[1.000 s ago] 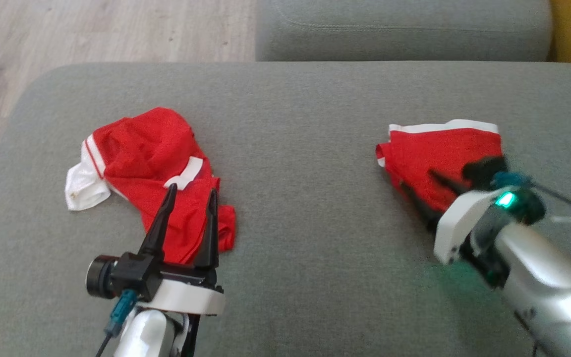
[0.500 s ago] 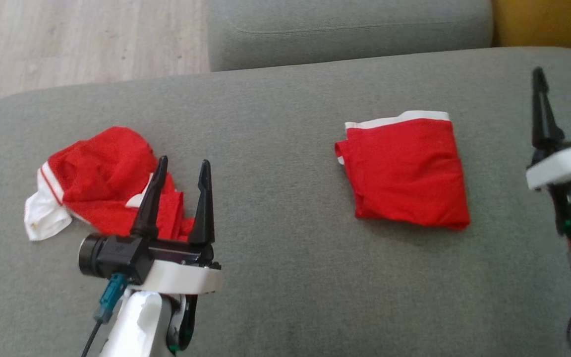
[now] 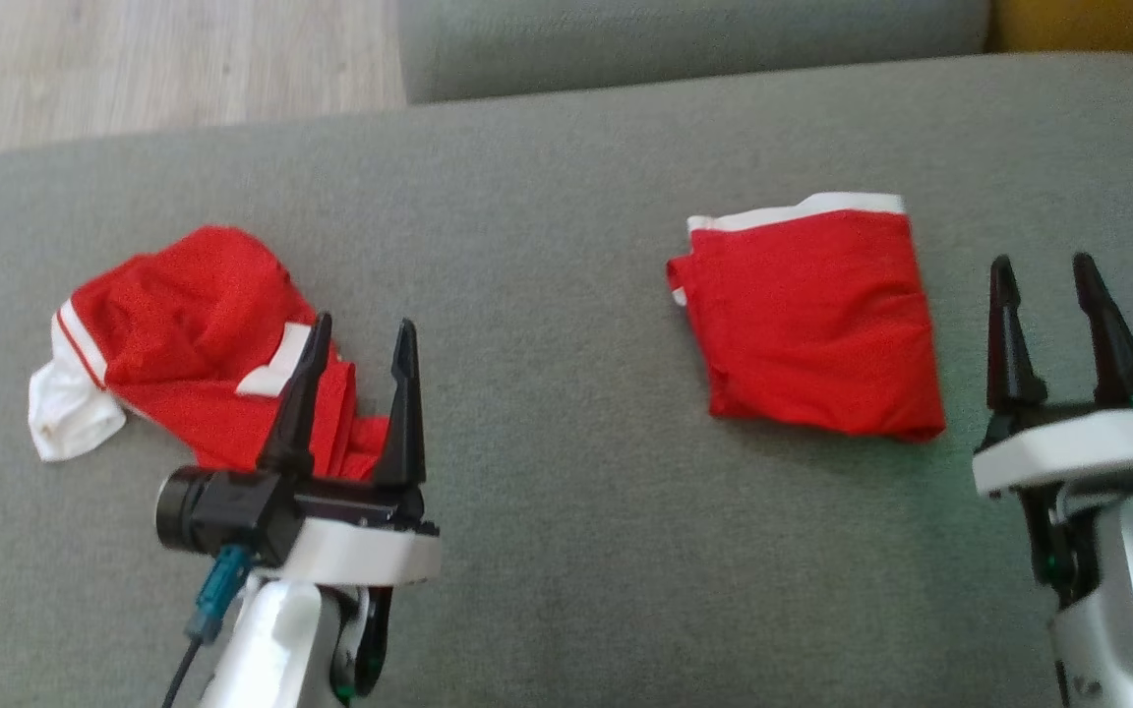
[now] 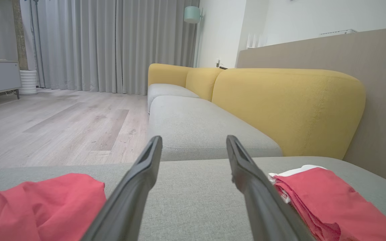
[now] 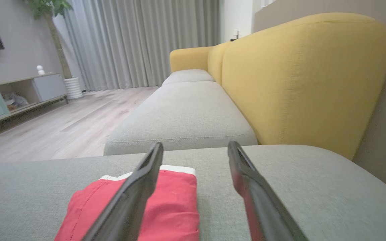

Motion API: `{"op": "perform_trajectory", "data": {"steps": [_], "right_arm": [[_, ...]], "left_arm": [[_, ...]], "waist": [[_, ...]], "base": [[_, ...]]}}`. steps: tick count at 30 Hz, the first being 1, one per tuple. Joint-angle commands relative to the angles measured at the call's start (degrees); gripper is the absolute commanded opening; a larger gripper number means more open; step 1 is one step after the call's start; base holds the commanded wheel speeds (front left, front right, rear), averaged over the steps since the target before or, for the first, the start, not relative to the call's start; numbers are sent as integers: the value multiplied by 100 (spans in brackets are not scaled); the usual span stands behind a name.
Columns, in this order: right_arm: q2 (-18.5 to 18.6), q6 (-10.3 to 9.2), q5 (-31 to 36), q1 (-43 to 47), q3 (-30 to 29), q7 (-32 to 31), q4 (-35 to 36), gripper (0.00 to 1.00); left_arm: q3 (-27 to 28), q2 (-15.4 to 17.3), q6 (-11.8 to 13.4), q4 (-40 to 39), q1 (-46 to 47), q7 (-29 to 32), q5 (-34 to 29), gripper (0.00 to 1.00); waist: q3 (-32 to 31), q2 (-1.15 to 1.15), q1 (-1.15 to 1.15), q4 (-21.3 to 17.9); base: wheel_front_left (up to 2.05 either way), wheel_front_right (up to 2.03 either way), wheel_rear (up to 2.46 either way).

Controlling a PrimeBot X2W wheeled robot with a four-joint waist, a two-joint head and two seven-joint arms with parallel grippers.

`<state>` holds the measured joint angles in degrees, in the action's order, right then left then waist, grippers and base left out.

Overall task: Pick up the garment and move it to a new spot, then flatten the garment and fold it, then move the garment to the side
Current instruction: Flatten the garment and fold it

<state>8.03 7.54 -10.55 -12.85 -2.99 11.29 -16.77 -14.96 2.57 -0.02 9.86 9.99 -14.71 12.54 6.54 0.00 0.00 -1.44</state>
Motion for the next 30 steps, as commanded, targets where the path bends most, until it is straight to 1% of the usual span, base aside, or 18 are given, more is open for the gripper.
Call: {"op": "perform_trajectory", "data": {"steps": [1,2,5,8,11,16,17,21,25,30], "right_arm": [[35,-5,77,-288,132,-74,225,7],[44,-5,122,-365,140,-145,255,0],[36,-5,260,-699,108,-340,210,0],[-22,-5,384,-1122,13,-614,-73,0],[-57,-5,532,-1548,-111,-912,-609,0],[-119,-5,726,-2060,-308,-1322,-1790,0],[-132,-5,805,-2192,-299,-1323,-2159,0],[-230,-5,834,-2398,-142,-811,-2493,0],[-383,-5,656,-2447,400,-341,-2623,0],[-468,-5,428,-2382,1036,-316,-2999,0]], "left_arm": [[162,31,-8,-224,314,-29,-53,100],[149,31,-21,-234,363,-29,-67,100],[120,31,-49,-262,507,-29,-90,100],[72,31,-78,-261,637,-29,-88,100],[17,31,-97,-234,729,-29,-76,100],[-71,31,-105,-202,827,-29,-51,100],[-90,31,-104,-184,853,-29,-51,100],[-102,31,-86,-150,856,-29,-57,100],[-84,31,-73,-124,784,-29,-66,100],[-112,31,-58,-147,721,-29,-64,100]], "waist": [[205,0,0,125],[312,0,0,176],[616,0,0,323],[909,0,0,494],[1111,0,0,644],[1266,0,0,821],[1266,0,0,859],[1161,0,0,883],[1005,0,0,845],[909,0,0,817]], "base": [[0,0,0],[0,0,0],[0,0,0],[0,0,0],[0,0,0],[0,0,0],[0,0,0],[0,0,0],[0,0,0],[0,0,0]]}}
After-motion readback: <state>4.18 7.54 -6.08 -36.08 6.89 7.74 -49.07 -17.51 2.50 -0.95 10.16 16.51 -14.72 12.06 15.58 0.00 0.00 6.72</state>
